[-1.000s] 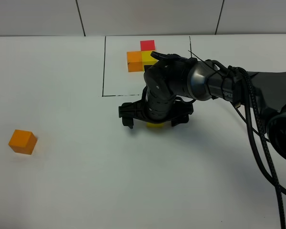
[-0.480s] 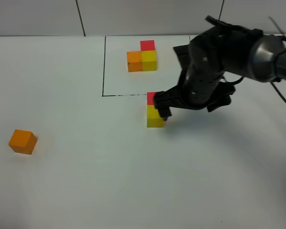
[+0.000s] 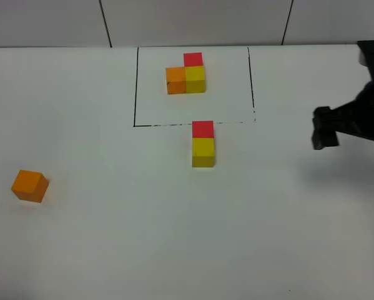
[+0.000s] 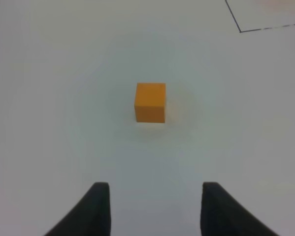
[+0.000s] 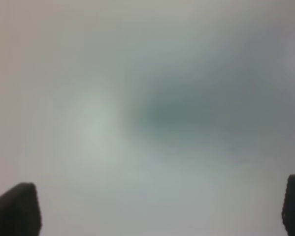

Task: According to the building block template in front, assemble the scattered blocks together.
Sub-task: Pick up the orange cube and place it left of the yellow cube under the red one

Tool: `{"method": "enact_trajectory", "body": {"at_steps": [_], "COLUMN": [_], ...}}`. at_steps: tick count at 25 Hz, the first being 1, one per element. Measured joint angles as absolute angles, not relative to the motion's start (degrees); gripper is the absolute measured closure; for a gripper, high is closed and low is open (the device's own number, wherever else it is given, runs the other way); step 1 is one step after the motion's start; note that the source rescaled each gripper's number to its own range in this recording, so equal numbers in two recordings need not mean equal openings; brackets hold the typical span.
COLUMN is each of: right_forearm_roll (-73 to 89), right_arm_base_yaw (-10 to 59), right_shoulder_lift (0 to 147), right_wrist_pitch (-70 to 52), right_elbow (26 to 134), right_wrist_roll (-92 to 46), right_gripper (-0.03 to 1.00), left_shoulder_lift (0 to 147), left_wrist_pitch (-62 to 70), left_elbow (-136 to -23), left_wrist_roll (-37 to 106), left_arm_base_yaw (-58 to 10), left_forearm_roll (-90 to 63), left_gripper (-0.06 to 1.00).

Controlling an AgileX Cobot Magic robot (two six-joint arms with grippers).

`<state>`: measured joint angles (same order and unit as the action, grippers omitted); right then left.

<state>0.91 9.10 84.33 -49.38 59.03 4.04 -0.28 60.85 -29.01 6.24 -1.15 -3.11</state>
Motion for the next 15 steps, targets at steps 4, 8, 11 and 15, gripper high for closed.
{"method": "enact_trajectory", "body": {"at_steps": [4, 8, 11, 15], "right_forearm_roll": [0.0, -1.4, -3.0, -3.4], "right_arm_base_yaw": [5.3, 3.8, 3.8, 3.8], "right_shoulder_lift": [70.4, 56.4, 46.4, 34.0], "right_wrist_pitch": [-50.6, -54.6, -57.9, -61.2], "right_elbow": [51.2, 44.8, 41.3, 36.9], "right_wrist_roll": [3.4, 3.4, 3.7, 4.6], "right_gripper": [-0.03, -0.03, -0.03, -0.03], "left_shoulder_lift": [-0.3, -0.3, -0.3, -0.3], "left_wrist_pitch": [60.8, 60.8, 60.8, 60.8], "left_elbow": [-29.0, -29.0, -29.0, -29.0], "left_wrist_roll": [6.2, 6.2, 6.2, 6.2], "left_arm_base_yaw": [-1.1, -1.1, -1.1, -1.1], "left_forearm_roll": [-3.1, -3.1, -3.1, -3.1], "left_gripper": [0.94, 0.94, 0.94, 0.94]}}
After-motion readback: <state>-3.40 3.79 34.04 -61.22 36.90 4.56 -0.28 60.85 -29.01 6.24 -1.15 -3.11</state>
